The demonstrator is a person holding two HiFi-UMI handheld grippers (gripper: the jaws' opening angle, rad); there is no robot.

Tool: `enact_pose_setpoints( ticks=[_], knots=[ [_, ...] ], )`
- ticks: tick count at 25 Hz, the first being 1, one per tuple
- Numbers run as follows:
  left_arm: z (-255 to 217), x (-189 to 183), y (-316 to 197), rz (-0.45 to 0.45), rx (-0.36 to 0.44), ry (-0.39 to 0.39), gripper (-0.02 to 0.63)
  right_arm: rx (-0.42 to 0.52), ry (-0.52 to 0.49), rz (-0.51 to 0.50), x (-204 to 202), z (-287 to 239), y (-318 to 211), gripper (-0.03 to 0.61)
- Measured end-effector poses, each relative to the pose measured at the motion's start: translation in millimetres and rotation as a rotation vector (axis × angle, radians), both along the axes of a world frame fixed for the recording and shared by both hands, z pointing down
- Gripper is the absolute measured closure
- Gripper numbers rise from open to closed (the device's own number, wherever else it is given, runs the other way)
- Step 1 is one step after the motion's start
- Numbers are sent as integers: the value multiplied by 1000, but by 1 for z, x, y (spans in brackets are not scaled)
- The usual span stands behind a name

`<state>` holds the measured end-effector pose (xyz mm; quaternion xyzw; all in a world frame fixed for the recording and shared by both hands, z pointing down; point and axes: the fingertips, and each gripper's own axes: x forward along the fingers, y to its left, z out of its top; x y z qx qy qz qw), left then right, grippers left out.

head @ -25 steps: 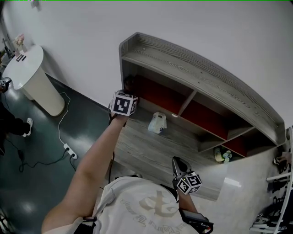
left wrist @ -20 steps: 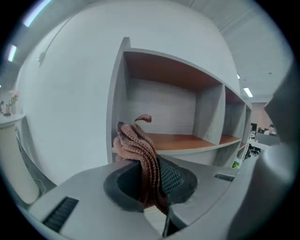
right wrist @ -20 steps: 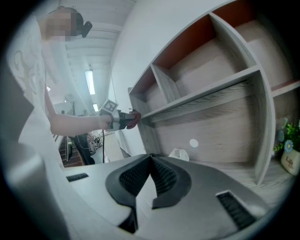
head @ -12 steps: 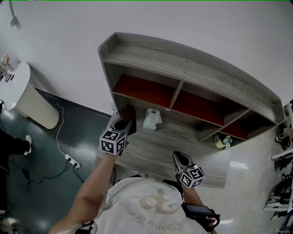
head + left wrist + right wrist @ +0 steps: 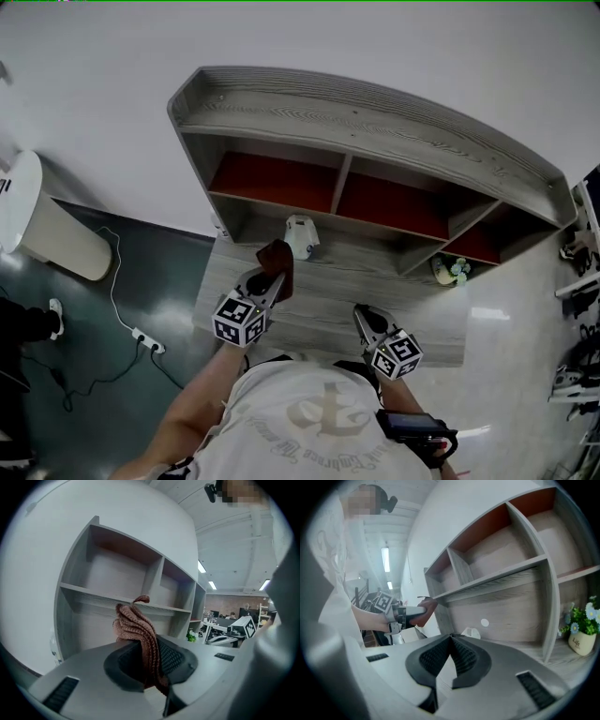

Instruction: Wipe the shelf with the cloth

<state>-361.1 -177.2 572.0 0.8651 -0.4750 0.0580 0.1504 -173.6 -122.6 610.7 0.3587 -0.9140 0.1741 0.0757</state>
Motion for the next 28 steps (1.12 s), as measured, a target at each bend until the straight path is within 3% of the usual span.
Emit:
enact_pose_setpoints(
  ticks=[10,28],
  knots=[
    [48,46,47,130,-76,-28,546,2,0,5,4,4,1,574],
    [54,56,50,157,-91,-40,546,0,-8,7,4,4,0,574]
  ],
)
